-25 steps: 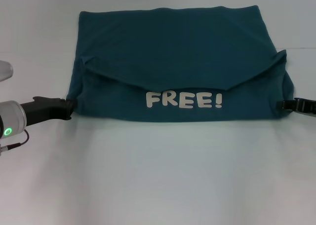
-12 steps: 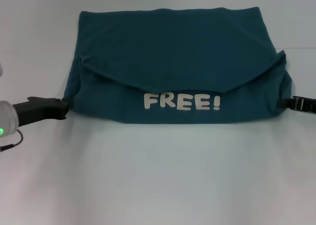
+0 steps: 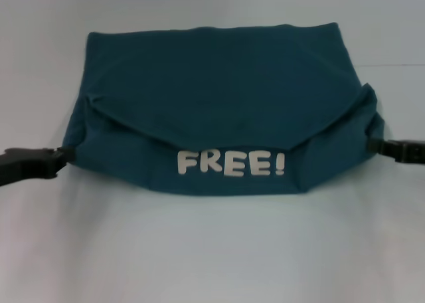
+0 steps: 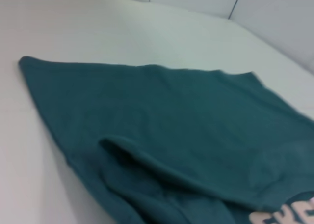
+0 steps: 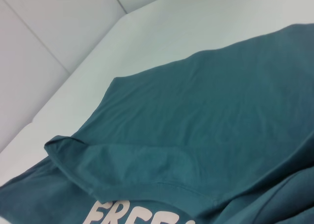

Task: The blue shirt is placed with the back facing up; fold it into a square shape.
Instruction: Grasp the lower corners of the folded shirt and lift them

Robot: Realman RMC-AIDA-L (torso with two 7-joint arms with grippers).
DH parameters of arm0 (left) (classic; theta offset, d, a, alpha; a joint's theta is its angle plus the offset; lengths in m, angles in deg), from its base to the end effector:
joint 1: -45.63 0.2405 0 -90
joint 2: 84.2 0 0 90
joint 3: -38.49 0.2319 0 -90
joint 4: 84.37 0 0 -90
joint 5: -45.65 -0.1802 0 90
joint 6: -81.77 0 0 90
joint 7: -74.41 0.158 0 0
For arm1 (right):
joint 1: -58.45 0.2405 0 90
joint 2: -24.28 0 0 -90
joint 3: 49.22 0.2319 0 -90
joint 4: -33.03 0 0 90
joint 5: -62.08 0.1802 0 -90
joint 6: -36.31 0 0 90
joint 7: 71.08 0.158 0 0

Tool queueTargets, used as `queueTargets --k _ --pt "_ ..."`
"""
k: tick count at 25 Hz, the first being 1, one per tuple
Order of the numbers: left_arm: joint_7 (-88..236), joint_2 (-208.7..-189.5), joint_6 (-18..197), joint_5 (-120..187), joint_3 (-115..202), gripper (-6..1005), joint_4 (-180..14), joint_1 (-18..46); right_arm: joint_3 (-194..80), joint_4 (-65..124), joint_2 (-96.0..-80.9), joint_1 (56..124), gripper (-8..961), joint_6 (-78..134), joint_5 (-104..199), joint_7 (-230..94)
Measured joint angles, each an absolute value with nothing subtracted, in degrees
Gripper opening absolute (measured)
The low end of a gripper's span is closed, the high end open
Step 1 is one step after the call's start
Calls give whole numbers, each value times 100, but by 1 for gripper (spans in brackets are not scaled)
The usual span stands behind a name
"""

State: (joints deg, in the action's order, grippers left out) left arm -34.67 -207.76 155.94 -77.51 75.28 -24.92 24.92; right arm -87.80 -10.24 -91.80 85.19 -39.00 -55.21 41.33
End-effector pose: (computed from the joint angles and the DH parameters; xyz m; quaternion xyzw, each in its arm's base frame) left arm -0.2799 0.3109 0.0466 -0.8283 -0.4351 -0.1748 0.3066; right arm 0.2748 0.3271 0.0410 -0.8160 0.4844 0.2140 0.2317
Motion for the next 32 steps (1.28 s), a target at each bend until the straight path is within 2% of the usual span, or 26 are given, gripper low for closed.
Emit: queueTargets --k 15,32 --pt "-3533 -20743 18169 -7810 6158 0 -2147 3090 -8255 -1462 -9168 7718 4 -5896 -5520 3130" --pt "-3216 -20707 19204 -8615 5701 -1 -2124 3266 -7860 -1436 -9140 6954 7 -6882 -5769 2397"
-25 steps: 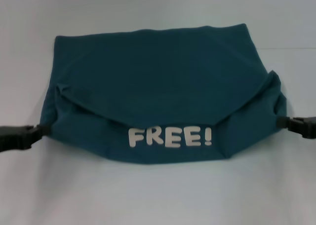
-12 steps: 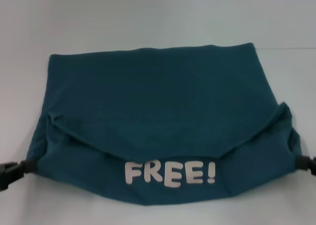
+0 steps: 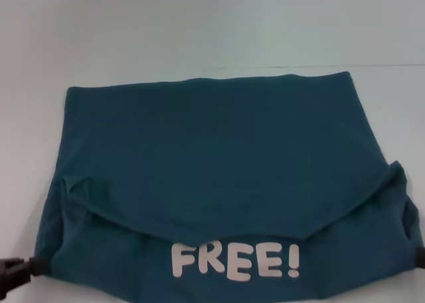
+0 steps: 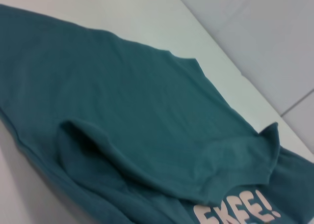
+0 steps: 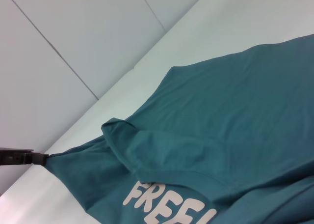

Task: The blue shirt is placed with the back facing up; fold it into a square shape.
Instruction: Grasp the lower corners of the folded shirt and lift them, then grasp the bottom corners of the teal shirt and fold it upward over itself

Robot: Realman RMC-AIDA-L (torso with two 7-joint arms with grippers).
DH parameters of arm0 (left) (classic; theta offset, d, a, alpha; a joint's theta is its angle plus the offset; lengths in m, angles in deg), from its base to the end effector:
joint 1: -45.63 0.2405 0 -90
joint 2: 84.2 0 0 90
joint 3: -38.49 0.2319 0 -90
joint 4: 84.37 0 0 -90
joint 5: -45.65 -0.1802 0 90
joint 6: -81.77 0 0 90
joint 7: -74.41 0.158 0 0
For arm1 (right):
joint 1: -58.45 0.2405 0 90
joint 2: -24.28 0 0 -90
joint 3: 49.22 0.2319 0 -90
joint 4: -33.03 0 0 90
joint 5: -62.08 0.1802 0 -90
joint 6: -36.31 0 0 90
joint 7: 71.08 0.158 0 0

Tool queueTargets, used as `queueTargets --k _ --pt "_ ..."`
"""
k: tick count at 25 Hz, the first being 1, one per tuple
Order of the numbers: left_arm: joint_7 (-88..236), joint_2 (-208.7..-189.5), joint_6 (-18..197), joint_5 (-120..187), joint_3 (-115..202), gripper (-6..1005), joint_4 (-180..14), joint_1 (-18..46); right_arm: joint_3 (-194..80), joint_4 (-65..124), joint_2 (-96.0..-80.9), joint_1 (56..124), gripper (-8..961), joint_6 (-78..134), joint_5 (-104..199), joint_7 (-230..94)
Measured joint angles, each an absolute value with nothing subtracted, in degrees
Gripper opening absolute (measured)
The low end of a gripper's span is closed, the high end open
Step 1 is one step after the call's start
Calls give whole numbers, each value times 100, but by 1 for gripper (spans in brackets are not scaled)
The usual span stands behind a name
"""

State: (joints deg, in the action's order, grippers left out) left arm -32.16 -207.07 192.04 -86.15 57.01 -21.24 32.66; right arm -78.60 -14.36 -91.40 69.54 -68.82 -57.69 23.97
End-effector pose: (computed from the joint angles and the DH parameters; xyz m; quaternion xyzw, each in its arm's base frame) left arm -0.2952 0.1974 0.0601 -0.8292 -0.5001 -0.2033 0.1447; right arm 0.3019 0.2022 0.0566 -0.8626 0.4269 0.2390 0.1290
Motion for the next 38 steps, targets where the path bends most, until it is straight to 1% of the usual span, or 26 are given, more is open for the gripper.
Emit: queueTargets --k 16,21,26,31,34,38 --pt "-3131 -20691 19368 -8923 5455 0 -2201 3297 -7288 -1396 -9116 6937 11 -7046 -6341 2279" --pt "-3112 -20669 19260 -8915 5326 0 -2206 3252 -7268 -1373 -9198 6840 12 -7054 -6437 2114" --pt "-3123 -20569 19128 -8916 5160 -1 -2303 3073 -7148 -1373 -9288 6672 13 -7162 -6498 1958" --pt "-3127 -20526 19106 -8939 5179 -1 -2358 2987 -6932 -1364 -9311 6584 14 -7253 -6520 1916" --pt "-3122 -20504 19067 -8923 5133 -1 -2358 2934 -6744 -1363 -9312 6654 15 -7257 -6516 1913" --pt "-3162 -20462 18761 -8822 4992 -1 -2452 2732 -6389 -1340 -9291 6981 15 -7224 -6481 1938"
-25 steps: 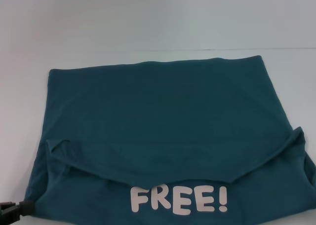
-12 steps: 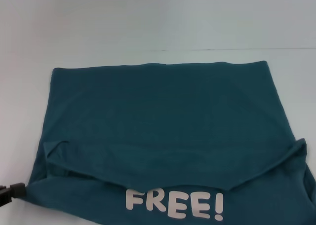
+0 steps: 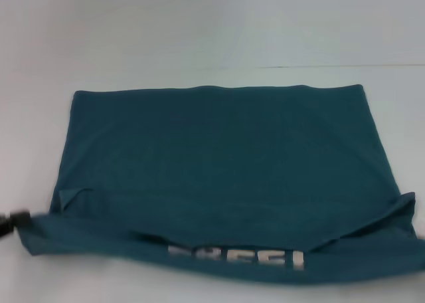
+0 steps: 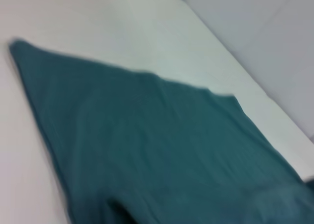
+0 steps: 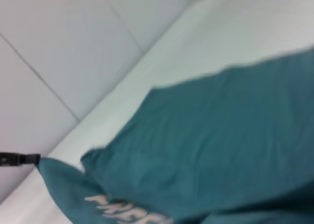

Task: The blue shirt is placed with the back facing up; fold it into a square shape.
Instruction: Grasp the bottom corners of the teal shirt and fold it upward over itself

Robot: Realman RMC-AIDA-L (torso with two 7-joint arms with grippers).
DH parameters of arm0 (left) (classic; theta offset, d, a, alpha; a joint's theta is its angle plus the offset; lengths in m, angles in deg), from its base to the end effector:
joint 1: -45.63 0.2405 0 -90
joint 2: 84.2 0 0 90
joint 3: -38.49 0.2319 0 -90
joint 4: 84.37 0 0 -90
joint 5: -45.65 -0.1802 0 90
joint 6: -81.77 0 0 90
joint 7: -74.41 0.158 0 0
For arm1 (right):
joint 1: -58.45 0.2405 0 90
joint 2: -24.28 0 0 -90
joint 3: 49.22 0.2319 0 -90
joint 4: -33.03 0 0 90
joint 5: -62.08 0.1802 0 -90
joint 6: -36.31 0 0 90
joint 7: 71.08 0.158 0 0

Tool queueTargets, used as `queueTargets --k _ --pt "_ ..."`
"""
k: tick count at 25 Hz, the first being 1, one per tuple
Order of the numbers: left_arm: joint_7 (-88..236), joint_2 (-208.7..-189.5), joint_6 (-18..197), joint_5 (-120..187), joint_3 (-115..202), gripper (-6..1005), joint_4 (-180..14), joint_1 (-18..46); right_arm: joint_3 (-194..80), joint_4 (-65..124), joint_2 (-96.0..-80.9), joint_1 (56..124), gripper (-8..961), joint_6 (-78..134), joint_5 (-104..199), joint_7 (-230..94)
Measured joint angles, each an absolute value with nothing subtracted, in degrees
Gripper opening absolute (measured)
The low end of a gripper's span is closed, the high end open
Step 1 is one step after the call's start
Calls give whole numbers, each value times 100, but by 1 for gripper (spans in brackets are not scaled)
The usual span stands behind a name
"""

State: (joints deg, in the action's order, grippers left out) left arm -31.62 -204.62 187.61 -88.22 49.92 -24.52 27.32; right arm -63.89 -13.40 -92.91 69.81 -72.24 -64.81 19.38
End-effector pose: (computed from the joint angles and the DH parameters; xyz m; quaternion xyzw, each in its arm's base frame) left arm -0.3034 0.2272 0.0788 -0.8147 -0.4980 -0.2176 0.2021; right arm 0.3131 0.1894 0.0645 -0.8396 0.4387 0.2696 0.1729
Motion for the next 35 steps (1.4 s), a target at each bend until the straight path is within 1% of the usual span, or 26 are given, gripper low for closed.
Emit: queueTargets --k 3,5,7,10,13,19,24,28,29,35 --pt "-3186 -20357 18405 -8602 4823 0 -2763 2462 -6076 -1274 -9255 7377 16 -7121 -6471 1948" --pt "-3192 -20247 18066 -8403 4728 0 -3107 2225 -5881 -1154 -9232 7698 16 -6874 -6464 1978" --pt "-3196 -20188 17748 -8273 4723 0 -3366 2031 -5769 -996 -9199 7987 17 -6571 -6458 2003" --pt "-3200 -20149 17069 -8150 4741 0 -3780 1655 -5782 -677 -9165 8424 17 -5958 -6454 2012" --pt "-3181 -20168 16284 -8129 4763 0 -4137 1271 -5919 -422 -9170 8815 18 -5200 -6454 2008" --pt "-3042 -20201 14603 -7974 4861 0 -4824 570 -6233 -38 -9253 9397 19 -3499 -6456 1982" --pt "-2963 -20207 13833 -7813 4922 0 -5083 298 -6355 125 -9294 9725 20 -2397 -6454 1979" --pt "-2869 -20210 13583 -7732 4932 0 -5205 201 -6404 359 -9261 9967 21 -1683 -6449 1967" --pt "-2738 -20216 13260 -7618 4960 0 -5377 82 -6415 402 -9260 10013 21 -1555 -6449 1952" --pt "-2282 -20324 12341 -7277 5183 -1 -5655 -152 -6681 618 -9315 10335 23 -699 -6446 1833"
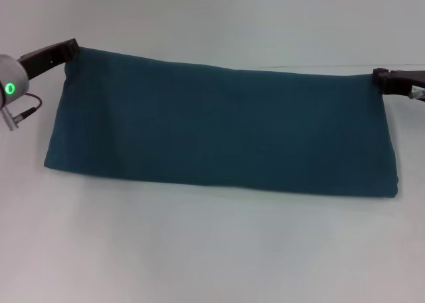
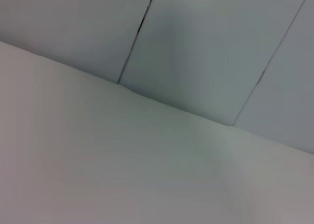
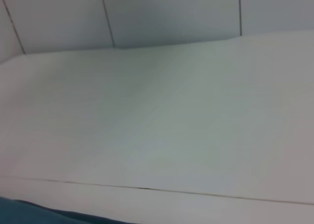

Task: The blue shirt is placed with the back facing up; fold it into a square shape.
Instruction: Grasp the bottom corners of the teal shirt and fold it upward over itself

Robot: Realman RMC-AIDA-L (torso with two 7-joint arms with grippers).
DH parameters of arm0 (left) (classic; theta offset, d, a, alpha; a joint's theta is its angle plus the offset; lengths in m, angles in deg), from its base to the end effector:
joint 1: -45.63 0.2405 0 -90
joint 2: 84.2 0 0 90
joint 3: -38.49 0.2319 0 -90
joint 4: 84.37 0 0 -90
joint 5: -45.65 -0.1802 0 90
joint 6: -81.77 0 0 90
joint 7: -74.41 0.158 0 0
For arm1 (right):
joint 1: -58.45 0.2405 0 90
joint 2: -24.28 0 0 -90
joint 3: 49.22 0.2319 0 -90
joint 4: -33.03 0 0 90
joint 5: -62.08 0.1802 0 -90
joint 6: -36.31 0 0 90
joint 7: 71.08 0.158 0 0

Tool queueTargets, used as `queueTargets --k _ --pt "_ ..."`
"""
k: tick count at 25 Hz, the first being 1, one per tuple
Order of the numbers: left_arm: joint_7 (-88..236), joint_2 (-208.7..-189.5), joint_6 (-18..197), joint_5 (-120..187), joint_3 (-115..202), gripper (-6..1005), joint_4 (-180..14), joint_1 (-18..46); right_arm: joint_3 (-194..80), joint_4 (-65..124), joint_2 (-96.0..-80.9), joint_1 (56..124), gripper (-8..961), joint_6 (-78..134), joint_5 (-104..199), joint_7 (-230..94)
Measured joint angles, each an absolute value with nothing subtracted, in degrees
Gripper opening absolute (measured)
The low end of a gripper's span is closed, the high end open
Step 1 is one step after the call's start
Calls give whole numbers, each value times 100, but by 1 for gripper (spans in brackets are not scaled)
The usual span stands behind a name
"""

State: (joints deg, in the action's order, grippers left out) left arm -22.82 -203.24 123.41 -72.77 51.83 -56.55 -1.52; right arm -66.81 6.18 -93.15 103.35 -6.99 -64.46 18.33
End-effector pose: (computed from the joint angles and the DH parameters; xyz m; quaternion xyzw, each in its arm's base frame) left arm -0.2502 0.4340 0.0508 -0.7056 -0.4774 -0.2788 0.4433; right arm 0.2699 0.4185 0.0397 -0.7875 0.4010 0.1627 0.4388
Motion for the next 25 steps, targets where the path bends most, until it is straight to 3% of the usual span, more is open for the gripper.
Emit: queueTargets --k 9,25 --pt "-1321 -20485 11773 -6349 5299 -1 -5835 -243 -6974 816 -9419 10561 24 324 -6222 1529" --pt "-798 -20488 11715 -5761 5308 0 -5970 -271 -7433 877 -9418 10591 28 525 -5481 1206"
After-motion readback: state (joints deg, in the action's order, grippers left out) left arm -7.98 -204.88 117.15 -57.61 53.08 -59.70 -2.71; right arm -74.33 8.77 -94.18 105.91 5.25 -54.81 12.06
